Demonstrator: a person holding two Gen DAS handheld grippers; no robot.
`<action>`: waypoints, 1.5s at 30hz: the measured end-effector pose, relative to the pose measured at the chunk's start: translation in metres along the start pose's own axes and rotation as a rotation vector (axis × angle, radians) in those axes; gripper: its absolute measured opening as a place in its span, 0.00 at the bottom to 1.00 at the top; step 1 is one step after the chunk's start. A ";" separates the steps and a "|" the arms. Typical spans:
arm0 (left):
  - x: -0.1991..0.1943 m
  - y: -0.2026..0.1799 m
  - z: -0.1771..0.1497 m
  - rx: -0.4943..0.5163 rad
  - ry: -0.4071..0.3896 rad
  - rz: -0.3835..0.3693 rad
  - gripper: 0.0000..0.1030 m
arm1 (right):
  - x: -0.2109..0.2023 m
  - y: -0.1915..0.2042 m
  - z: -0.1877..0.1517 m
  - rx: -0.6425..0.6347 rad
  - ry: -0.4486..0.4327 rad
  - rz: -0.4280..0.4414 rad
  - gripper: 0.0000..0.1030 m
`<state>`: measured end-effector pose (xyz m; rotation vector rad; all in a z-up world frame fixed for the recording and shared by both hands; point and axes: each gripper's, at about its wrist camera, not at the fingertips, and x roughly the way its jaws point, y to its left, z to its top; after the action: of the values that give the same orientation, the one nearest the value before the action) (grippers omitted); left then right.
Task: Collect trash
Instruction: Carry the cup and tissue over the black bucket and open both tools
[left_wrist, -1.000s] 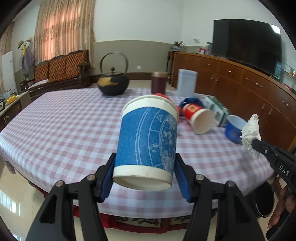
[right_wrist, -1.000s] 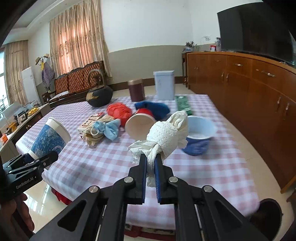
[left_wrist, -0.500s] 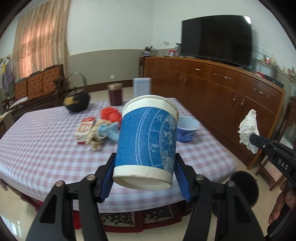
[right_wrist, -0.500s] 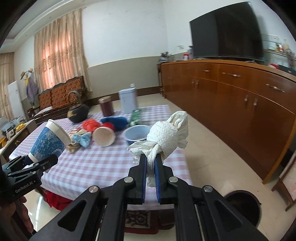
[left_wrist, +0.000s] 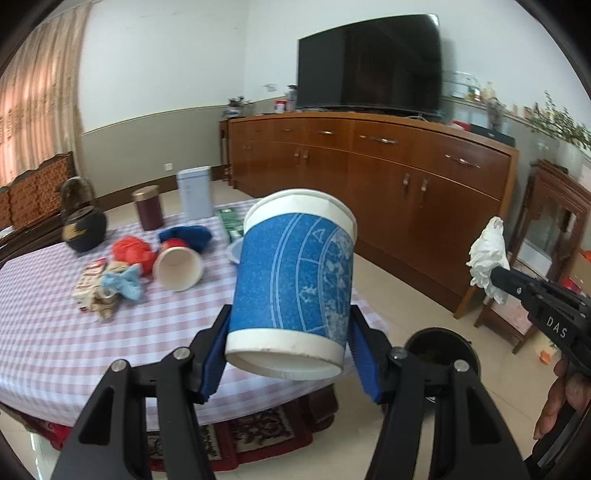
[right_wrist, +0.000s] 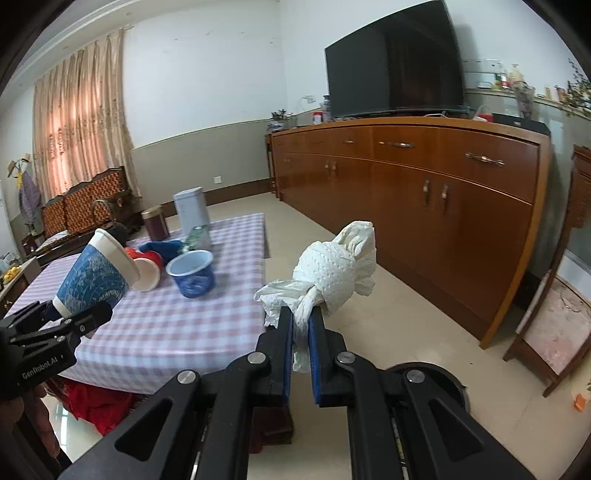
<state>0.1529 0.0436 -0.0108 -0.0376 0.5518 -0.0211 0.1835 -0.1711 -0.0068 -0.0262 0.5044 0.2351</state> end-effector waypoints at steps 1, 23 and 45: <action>0.002 -0.007 0.000 0.007 0.001 -0.013 0.59 | -0.003 -0.007 -0.002 0.003 0.001 -0.010 0.08; 0.058 -0.141 -0.018 0.167 0.105 -0.285 0.59 | -0.023 -0.125 -0.048 0.054 0.083 -0.165 0.08; 0.195 -0.240 -0.084 0.284 0.459 -0.467 0.61 | 0.095 -0.209 -0.140 0.007 0.386 -0.087 0.09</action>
<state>0.2729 -0.2041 -0.1744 0.1197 0.9846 -0.5744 0.2454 -0.3658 -0.1817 -0.0882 0.8865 0.1425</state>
